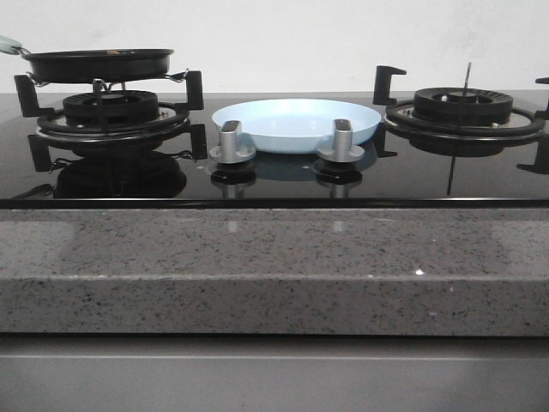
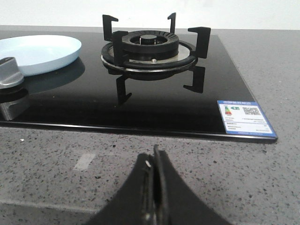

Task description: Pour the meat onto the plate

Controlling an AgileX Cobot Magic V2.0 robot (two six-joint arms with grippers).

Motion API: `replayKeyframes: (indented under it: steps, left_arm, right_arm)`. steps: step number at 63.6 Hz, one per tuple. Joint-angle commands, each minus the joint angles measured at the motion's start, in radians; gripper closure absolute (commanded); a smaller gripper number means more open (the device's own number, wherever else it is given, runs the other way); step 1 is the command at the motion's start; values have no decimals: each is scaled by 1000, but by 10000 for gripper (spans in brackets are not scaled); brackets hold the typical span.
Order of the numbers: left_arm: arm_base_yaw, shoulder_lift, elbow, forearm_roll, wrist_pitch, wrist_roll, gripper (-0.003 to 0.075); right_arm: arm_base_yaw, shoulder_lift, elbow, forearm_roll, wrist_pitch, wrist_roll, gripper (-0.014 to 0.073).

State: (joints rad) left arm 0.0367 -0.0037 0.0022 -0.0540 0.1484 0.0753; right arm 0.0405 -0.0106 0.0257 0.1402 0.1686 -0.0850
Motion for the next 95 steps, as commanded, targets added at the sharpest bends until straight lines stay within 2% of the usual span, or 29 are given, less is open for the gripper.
replayKeyframes:
  steps: [1,95]
  left_arm:
    - [3,-16,7,-11,-83,-10,741]
    - [3,-16,7,16,-85,-8,741]
  right_arm:
    - [1,-16,-4,-9,-85,-4,652]
    - [1,-16,-4,-9,-85,-4,652]
